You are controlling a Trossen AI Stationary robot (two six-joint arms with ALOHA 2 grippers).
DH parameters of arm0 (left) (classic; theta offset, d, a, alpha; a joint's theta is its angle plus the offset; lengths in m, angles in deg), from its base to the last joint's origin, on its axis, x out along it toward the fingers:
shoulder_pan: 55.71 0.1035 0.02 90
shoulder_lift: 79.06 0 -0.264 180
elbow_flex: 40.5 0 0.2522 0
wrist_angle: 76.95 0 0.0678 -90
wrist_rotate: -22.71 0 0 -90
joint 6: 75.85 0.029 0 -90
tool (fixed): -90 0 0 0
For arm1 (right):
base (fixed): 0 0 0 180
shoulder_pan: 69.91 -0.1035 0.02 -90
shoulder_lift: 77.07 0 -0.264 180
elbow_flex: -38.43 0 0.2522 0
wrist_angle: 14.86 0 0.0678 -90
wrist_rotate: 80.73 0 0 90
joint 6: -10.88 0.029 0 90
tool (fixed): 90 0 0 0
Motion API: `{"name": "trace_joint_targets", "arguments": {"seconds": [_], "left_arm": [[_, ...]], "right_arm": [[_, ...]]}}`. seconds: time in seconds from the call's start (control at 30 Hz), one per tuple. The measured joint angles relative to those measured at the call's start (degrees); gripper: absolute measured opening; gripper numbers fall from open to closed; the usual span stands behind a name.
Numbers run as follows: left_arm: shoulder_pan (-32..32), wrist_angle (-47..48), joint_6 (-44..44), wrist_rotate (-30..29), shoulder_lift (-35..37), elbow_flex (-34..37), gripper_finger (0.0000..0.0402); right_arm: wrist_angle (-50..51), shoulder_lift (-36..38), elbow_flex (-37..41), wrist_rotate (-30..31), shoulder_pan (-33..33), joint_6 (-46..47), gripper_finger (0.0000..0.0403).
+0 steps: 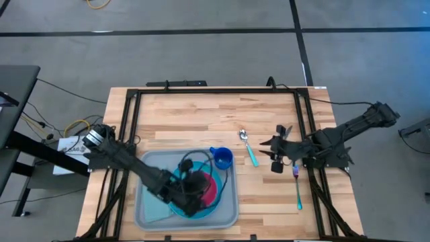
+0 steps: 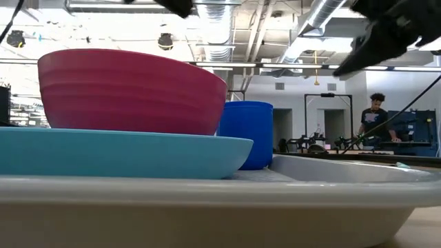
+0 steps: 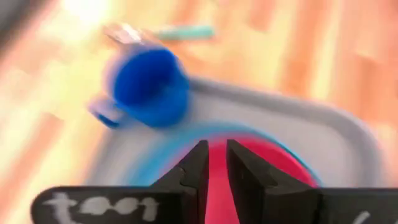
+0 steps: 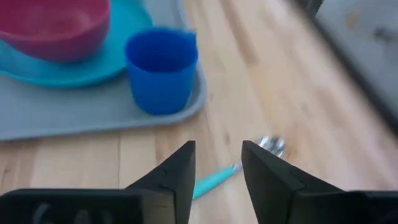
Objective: Set up tray
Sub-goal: Put the green spoon on the blue napkin on the gray serving tray
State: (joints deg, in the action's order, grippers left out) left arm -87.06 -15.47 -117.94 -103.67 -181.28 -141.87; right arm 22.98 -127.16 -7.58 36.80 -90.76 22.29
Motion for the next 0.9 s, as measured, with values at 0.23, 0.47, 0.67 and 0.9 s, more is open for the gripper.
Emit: {"name": "trace_joint_targets", "arguments": {"seconds": [0.23, 0.47, 0.67, 0.9], "left_arm": [[9.8, 0.6, 1.5, -4.7, 0.0, -3.8, 0.0044], [17.3, 0.3, 20.3, 7.2, 0.0, -5.8, 0.0052], [23.0, 0.3, 24.0, 11.0, 0.0, -5.7, 0.0089], [26.0, -0.3, 24.6, 12.9, 0.0, -5.7, 0.0123]], "right_arm": [[0.3, -9.1, 0.0, -5.9, 8.3, 7.7, 0.015], [-6.8, -21.2, 0.0, -6.5, 14.5, 10.7, 0.0154], [-9.7, -28.8, 0.0, -8.1, 17.3, 15.1, 0.0145], [-17.6, -33.7, 0.0, -12.1, 17.1, 17.6, 0.0138]]}}
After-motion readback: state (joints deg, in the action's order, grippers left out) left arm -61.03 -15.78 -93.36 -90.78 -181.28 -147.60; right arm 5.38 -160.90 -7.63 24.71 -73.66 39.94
